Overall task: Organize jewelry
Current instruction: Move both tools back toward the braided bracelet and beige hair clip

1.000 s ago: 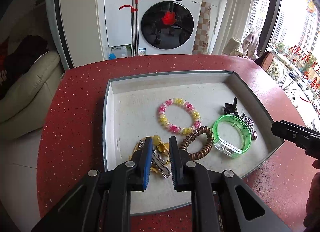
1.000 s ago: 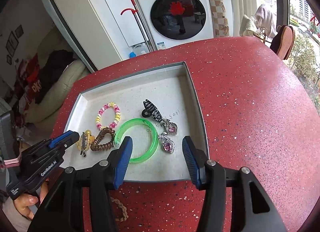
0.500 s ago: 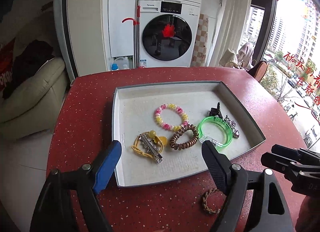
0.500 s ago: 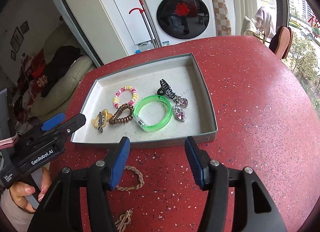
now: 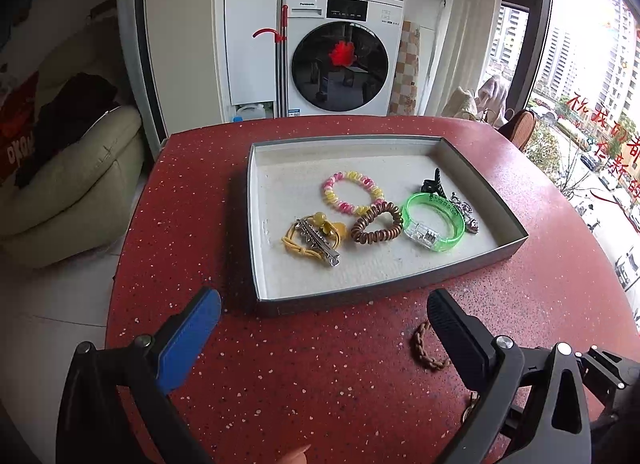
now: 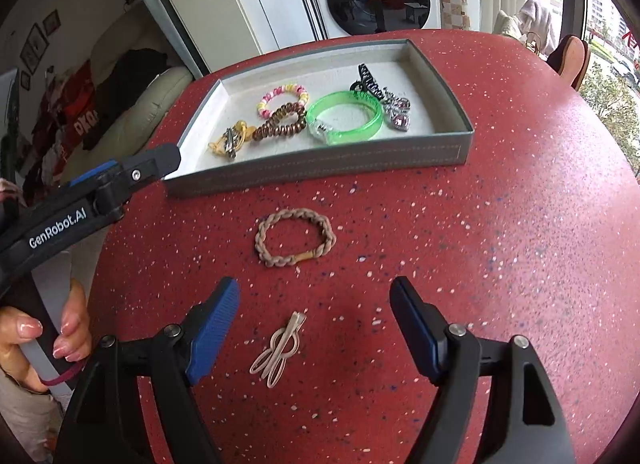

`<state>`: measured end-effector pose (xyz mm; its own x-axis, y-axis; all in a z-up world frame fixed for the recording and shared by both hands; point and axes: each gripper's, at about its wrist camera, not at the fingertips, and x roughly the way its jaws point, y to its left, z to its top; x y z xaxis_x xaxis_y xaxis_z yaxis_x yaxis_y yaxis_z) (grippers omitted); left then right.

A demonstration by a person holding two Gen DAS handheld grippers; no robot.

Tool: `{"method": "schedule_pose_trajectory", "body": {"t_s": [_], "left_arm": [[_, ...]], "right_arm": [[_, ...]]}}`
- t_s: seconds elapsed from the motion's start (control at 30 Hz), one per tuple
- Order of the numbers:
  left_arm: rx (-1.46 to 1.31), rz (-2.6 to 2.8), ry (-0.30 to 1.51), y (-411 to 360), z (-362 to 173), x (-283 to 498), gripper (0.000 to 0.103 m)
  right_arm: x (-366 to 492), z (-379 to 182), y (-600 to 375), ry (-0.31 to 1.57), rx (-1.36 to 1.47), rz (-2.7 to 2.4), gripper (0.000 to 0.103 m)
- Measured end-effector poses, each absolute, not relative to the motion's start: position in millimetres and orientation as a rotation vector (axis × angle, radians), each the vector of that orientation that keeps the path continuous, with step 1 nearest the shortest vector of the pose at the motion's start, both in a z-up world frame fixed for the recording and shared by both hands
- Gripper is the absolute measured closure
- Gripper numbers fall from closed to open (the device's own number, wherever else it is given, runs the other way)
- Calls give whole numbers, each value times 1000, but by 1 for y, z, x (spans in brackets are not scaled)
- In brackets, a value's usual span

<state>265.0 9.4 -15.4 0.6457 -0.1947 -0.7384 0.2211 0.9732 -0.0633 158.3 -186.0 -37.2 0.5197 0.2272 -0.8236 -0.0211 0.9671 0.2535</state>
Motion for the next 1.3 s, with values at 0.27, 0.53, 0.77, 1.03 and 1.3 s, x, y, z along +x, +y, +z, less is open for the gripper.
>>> {"method": "schedule_pose_trajectory", "body": {"t_s": [0.27, 0.53, 0.77, 1.03, 1.3], "left_arm": [[49, -243, 863, 8, -25, 253, 0], [72, -284, 894, -2, -35, 251, 0], [74, -350, 937, -17, -46, 254, 0], [133, -444, 986, -51, -60, 258, 15], [240, -448, 1008, -74, -73, 259, 37]], "right_arm": [[142, -53, -163, 1003, 182, 60, 32], [141, -60, -154, 973, 156, 7, 55], [137, -63, -150, 937, 57, 0, 87], [135, -63, -161, 924, 82, 28, 94], [131, -64, -163, 912, 97, 42, 94]]}}
